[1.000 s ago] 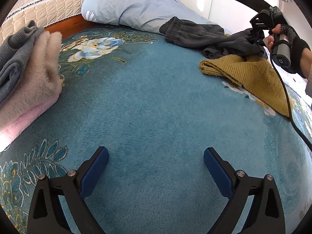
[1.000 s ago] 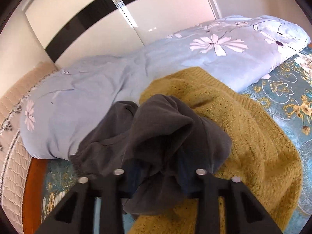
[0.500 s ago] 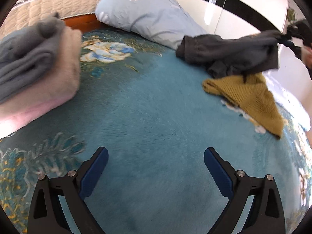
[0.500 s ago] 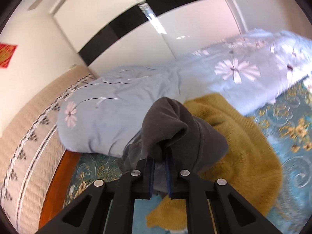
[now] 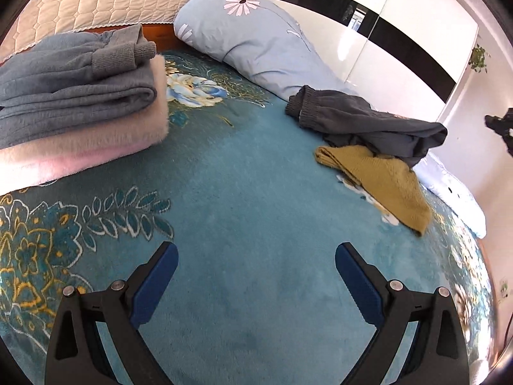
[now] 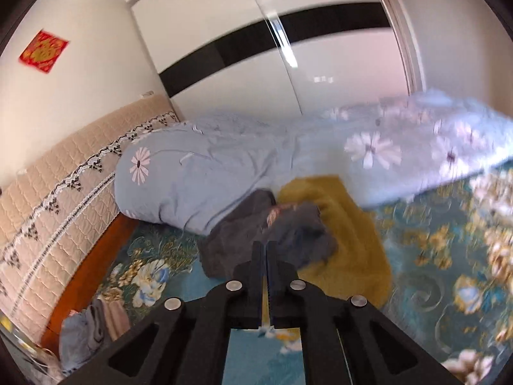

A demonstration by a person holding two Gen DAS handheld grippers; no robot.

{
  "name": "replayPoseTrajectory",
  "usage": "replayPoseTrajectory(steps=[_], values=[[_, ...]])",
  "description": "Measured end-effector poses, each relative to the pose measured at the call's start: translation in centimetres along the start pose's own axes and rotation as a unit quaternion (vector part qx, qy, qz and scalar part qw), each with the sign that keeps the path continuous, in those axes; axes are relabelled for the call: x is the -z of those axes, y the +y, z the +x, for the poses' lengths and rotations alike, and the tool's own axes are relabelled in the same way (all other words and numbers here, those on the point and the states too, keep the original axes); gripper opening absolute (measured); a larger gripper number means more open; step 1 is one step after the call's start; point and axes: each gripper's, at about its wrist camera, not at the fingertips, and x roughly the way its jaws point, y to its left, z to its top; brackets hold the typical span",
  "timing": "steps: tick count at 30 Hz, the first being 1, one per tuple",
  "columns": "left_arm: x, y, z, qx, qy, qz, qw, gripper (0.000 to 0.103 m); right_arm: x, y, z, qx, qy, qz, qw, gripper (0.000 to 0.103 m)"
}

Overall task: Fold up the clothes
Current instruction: 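Carry the held sweatpants with the right gripper toward the left gripper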

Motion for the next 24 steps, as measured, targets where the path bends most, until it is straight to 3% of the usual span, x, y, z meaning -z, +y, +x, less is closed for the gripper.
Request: replayPoseTrajectory(steps=[3, 5, 6, 7, 8, 14, 19, 20, 21, 22, 24], values=[[-0.2, 0.3, 0.4, -0.001, -0.002, -0.004, 1.0, 0.098, 0.9, -1.5, 3.2, -0.014, 0.029, 0.035, 0.999, 0.008], [-0.3, 0.6, 0.8, 0.002, 0.002, -0.012, 0.9999, 0.098, 1.4, -2.3, 5.3, -0.017, 0.043, 0.051, 0.998, 0.027], [-0.4, 0.8, 1.1, 0.004, 0.005, -0.015, 0.9999, 0.098, 1.6, -2.8, 6.3, -0.019, 0.045, 0.061, 0.997, 0.043], [-0.4, 0.9, 1.5, 0.006, 0.009, -0.019, 0.9998, 0.098, 1.7, -3.0, 7.2, -0.019, 0.046, 0.07, 0.996, 0.052], [-0.5, 1.1, 1.9, 0.01, 0.014, -0.022, 0.9996, 0.098, 1.7, -3.2, 8.3, -0.018, 0.049, 0.079, 0.996, 0.053], [-0.9, 1.6, 4.1, 0.023, 0.038, -0.039, 0.9982, 0.098, 1.5, -4.3, 15.4, -0.002, 0.066, 0.137, 0.988, 0.053], [-0.9, 1.9, 5.3, 0.024, 0.056, -0.047, 0.9971, 0.098, 0.3, -4.9, 18.9, 0.007, 0.05, 0.192, 0.98, 0.051], [-1.0, 2.0, 5.4, 0.023, 0.057, -0.046, 0.997, 0.098, 0.0, -5.1, 19.2, 0.008, 0.044, 0.205, 0.978, 0.046], [-1.0, 2.0, 5.5, 0.022, 0.057, -0.044, 0.9972, 0.098, -0.2, -5.2, 19.2, 0.008, 0.041, 0.215, 0.976, 0.025], [-1.0, 1.9, 5.5, 0.021, 0.056, -0.041, 0.9973, 0.098, -0.5, -5.3, 19.2, 0.007, 0.041, 0.224, 0.974, 0.012], [-1.1, 1.8, 5.5, 0.018, 0.056, -0.037, 0.9976, 0.098, -0.9, -5.0, 18.8, -0.006, 0.036, 0.228, 0.973, 0.009]])
